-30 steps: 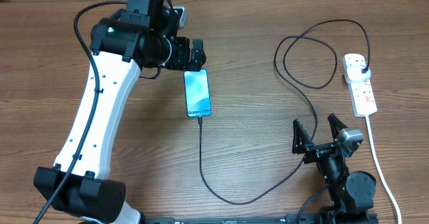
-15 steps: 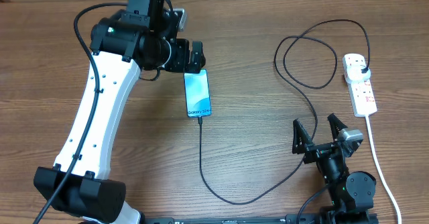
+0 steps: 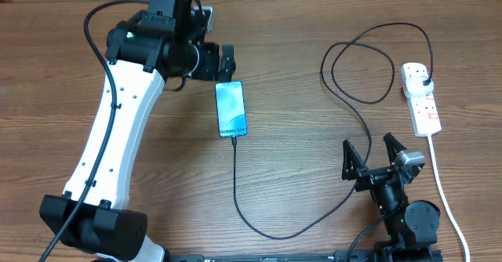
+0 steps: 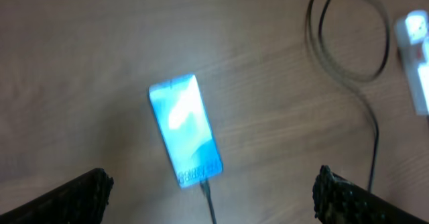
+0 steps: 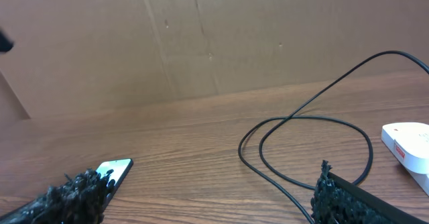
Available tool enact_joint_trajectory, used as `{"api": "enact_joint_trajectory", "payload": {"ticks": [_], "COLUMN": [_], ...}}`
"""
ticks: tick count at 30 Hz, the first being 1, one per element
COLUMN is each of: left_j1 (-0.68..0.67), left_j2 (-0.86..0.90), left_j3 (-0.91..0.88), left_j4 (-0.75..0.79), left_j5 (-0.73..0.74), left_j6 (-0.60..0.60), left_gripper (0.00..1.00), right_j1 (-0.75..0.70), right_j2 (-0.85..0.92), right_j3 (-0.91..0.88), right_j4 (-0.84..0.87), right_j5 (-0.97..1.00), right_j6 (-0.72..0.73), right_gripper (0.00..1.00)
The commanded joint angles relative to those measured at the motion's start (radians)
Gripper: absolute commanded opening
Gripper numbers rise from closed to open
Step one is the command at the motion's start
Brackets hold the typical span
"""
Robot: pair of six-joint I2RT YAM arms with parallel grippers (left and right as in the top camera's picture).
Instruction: Plug charger to phone and switch on socket
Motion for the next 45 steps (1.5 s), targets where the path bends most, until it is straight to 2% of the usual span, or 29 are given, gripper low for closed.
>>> {"api": "enact_joint_trajectory", "payload": {"ticks": [1, 8, 12, 15, 20, 24, 34, 40, 45], "left_j1": [-0.026, -0.039, -0.037, -0.030, 0.026, 0.078, 0.190, 0.197, 0.198], "left_j2": [-0.079, -0.213, -0.343, -0.455, -0.740, -0.920, -1.328, -1.519, -1.590], "left_j3": [0.000, -0.032, -0.198, -0.390, -0.849, -1.098, -1.479, -1.612, -1.677], "left_j4": [0.089, 0.180, 0.329, 0.476, 0.784, 0.938, 1.056, 1.067, 1.067], "left_j5": [-0.016, -0.017, -0.017, -0.016, -0.003, 0.034, 0.046, 0.046, 0.044], "left_j6": [0.023, 0.062, 0.077, 0.084, 0.082, 0.083, 0.115, 0.196, 0.260], "left_gripper": [1.00, 1.00, 1.00, 1.00, 1.00, 1.00, 1.00, 1.00, 1.00], "right_j1": [0.005, 0.005, 0.005, 0.005, 0.005, 0.005, 0.005, 0.005, 0.005], "right_j2": [-0.010, -0.010, -0.010, -0.010, -0.010, -0.010, -0.010, -0.010, -0.010], "right_j3": [-0.011, -0.011, -0.011, -0.011, -0.011, -0.011, -0.011, -0.011, -0.011], "right_j4": [0.005, 0.005, 0.005, 0.005, 0.005, 0.005, 0.005, 0.005, 0.005], "right_j5": [0.009, 0.009, 0.009, 0.009, 0.009, 0.009, 0.009, 0.010, 0.009], "right_j6": [-0.005, -0.005, -0.005, -0.005, -0.005, -0.005, -0.005, -0.005, -0.005], "right_gripper": [1.00, 1.00, 1.00, 1.00, 1.00, 1.00, 1.00, 1.00, 1.00]}}
